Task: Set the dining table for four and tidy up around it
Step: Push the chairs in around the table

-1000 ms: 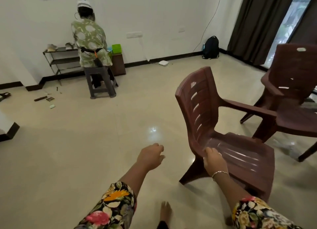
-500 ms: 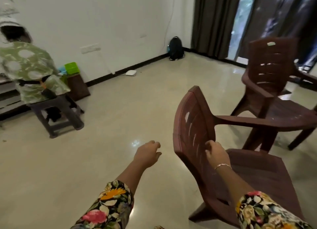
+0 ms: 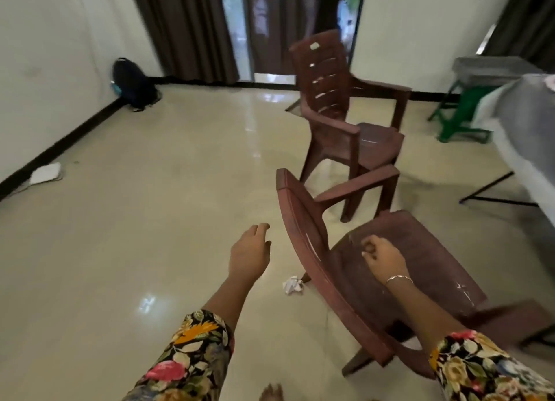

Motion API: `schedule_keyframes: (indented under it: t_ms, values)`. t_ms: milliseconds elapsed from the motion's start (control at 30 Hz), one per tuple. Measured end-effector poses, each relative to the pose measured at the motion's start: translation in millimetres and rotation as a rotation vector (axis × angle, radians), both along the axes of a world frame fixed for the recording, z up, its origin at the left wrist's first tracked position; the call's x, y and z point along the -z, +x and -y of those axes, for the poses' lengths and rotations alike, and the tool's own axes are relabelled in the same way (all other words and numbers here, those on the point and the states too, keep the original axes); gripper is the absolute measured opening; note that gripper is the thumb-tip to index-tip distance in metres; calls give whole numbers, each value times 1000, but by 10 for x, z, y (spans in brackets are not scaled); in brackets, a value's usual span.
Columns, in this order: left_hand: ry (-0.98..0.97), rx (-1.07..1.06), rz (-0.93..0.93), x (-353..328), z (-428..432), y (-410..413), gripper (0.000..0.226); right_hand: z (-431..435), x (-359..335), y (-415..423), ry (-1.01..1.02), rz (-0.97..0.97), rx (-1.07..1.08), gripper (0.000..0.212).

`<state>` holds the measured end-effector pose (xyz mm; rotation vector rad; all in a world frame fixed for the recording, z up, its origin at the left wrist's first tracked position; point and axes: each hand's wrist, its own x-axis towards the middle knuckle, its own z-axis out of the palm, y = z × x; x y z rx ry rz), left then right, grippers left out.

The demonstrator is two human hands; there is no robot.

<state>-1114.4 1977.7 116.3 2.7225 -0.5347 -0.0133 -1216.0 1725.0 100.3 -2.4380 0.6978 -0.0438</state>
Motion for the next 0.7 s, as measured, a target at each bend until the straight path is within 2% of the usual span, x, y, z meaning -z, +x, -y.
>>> schedule_keyframes:
  t_ms: [133,200,267,367,433,500,567,700]
  values:
    - [-119,188,255,-55,79,414,71,-38,-209,-10,-8,18,91,18]
    - [-108,331,364,-95,145,571,83,-51,-337,-66,-2,13,146,17]
    - [-54,515,431,-164,212,674,85,-78,-432,-152,12,1,187,16]
    - [57,774,495,-174,321,821,77,-180,-548,-258,12,-19,221,11]
    - [78,898,501,-168,395,897,60,-270,-605,-295,6,-32,229,10]
    - [65,932,452,-207,442,906,43,-402,-653,-334,11,-53,248,12]
    - [43,932,394,-243,453,889,31,-595,-689,-353,30,-84,258,23]
    - [185,958,365,-330,447,860,25,-1083,-732,-372,255,-180,162,44]
